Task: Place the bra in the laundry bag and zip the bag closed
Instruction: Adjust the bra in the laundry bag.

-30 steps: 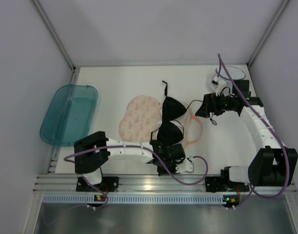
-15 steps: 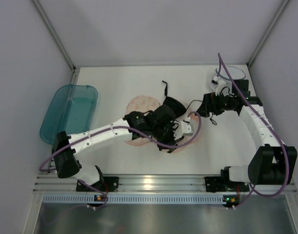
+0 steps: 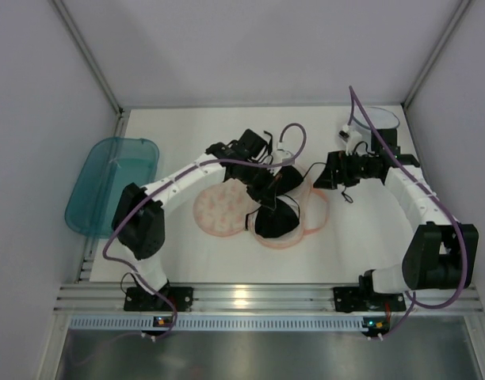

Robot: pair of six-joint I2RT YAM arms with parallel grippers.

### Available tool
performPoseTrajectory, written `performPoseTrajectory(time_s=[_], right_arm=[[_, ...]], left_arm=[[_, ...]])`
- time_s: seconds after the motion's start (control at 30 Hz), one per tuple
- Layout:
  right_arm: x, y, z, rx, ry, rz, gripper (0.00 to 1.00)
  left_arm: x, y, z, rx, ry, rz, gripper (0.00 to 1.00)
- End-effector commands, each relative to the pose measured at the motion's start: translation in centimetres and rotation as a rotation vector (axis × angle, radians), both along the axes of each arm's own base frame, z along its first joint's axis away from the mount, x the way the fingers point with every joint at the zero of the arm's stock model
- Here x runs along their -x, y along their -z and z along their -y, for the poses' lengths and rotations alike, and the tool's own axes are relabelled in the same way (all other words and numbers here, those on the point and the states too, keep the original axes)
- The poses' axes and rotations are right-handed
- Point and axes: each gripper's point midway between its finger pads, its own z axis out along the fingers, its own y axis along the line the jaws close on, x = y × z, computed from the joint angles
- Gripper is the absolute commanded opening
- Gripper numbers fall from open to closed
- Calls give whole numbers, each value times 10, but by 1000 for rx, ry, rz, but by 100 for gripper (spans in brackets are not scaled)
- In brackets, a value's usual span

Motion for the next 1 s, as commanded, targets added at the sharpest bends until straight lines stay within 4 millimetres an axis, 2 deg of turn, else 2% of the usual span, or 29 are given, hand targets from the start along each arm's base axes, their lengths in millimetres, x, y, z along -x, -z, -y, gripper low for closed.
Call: performPoseTrajectory(time_s=[0.0,0.03,0.07,0.13,0.17,0.23,0.3,0.33,0.47,0.6,0.63,0.67,0.7,0.73,0.77,0.83,0.87,0.9,0.93,0.97], right_arm=[[-4,-14,-4,-3,-28,71,90],[-5,-13,-2,11,-24,76,89],[-3,-12,-1,21,-27,72,89],[-2,-12,2,38,-25,80,89],[-1,-12,2,43,-26,79,89],[0,-13,3,52,-28,85,89],[0,-12,4,57,-26,84,89],[0,-9,6,68,-20,81,89],[-10,1,17,134,24,83,85],[-26,14,38,254,91,103,78],[-32,20,49,316,126,104,76],[-37,22,56,356,139,116,72],[-42,31,64,399,153,101,69],[-47,36,78,472,189,99,66],[-51,39,86,514,194,106,63],[-56,51,103,597,226,82,59],[-59,56,109,631,221,83,57],[-60,66,116,671,227,57,56],[-62,77,120,693,213,33,55],[-64,75,122,704,215,40,54]], left_arm=[[-37,-1,11,70,-70,-36,0],[-50,11,9,56,-99,-53,0],[-60,9,13,74,-107,-43,0],[-82,26,9,55,-154,-53,0],[-91,27,9,57,-167,-39,0],[-108,42,2,34,-207,-43,0],[-120,48,-1,25,-229,-32,0],[-123,56,-3,11,-237,-38,4],[-130,60,-8,-3,-252,-24,32],[-134,39,-11,21,-263,22,48],[-138,24,-12,39,-271,53,49],[-139,18,-14,42,-279,67,50],[-140,11,-15,51,-290,75,57],[-144,-4,-20,67,-310,99,58],[-147,-9,-25,65,-327,118,58],[-150,-28,-35,88,-376,124,74],[-152,-31,-40,86,-390,133,75],[-152,-41,-47,89,-404,156,86],[-151,-41,-51,78,-414,158,91],[-150,-44,-54,82,-419,165,95]])
